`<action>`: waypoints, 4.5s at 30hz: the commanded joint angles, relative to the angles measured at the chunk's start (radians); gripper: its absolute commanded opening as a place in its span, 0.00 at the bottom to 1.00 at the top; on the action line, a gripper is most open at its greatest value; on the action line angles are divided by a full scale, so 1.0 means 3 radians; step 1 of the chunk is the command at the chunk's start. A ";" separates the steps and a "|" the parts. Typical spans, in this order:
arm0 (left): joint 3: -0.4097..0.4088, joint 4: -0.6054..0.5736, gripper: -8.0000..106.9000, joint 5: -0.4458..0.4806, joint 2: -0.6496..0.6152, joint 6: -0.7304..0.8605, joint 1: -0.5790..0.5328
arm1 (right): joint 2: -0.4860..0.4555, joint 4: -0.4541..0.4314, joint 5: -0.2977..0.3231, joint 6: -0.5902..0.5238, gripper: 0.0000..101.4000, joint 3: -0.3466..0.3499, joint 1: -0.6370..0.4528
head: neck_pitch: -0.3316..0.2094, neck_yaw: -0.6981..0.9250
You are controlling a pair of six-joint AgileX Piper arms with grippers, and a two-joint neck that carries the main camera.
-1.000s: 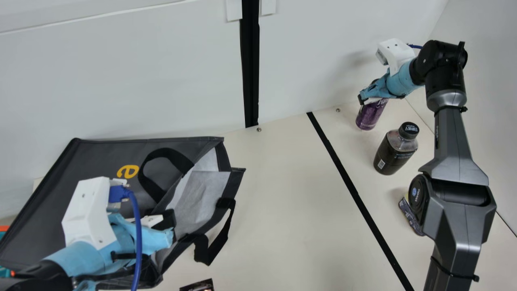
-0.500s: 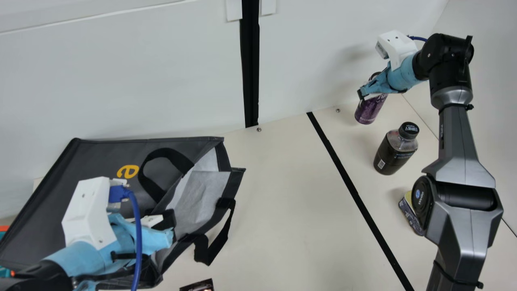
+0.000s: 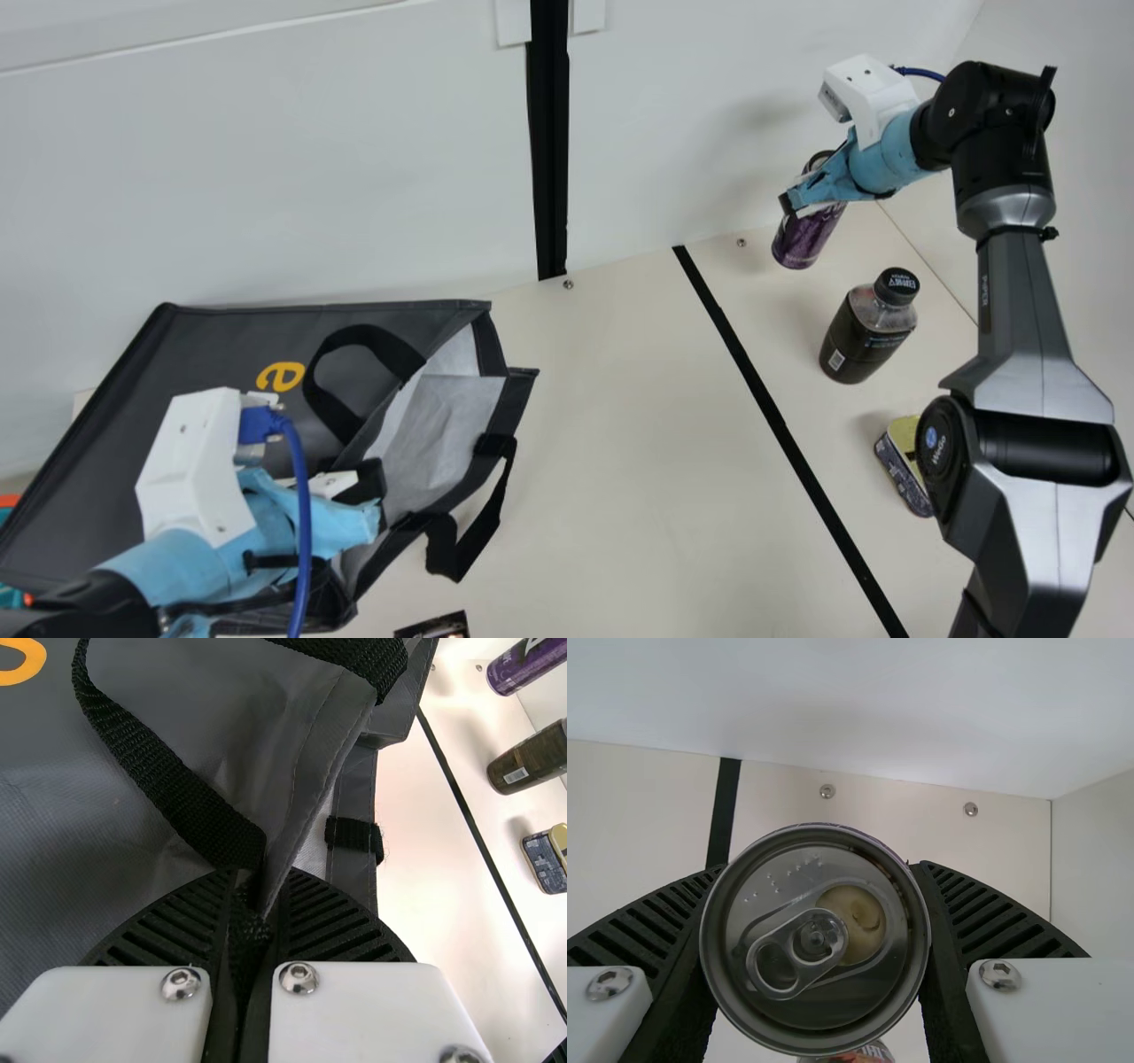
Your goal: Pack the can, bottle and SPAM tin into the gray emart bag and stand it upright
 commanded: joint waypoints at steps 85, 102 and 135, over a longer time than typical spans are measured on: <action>0.0000 0.0000 0.00 0.0000 0.0000 0.0000 0.0000 | -0.2760 0.0398 -0.0022 -0.0452 0.00 0.3278 0.1502 | -0.0076 -0.0008; 0.0000 0.0000 0.00 0.0000 0.0000 0.0000 0.0000 | -0.2881 0.0559 -0.0080 -0.0402 0.00 0.3401 0.1832 | -0.0076 -0.0008; 0.0000 0.0000 0.00 0.0000 0.0000 0.0000 0.0000 | -0.3059 0.1656 -0.1102 -0.0844 0.00 0.3653 0.2028 | -0.0076 -0.0008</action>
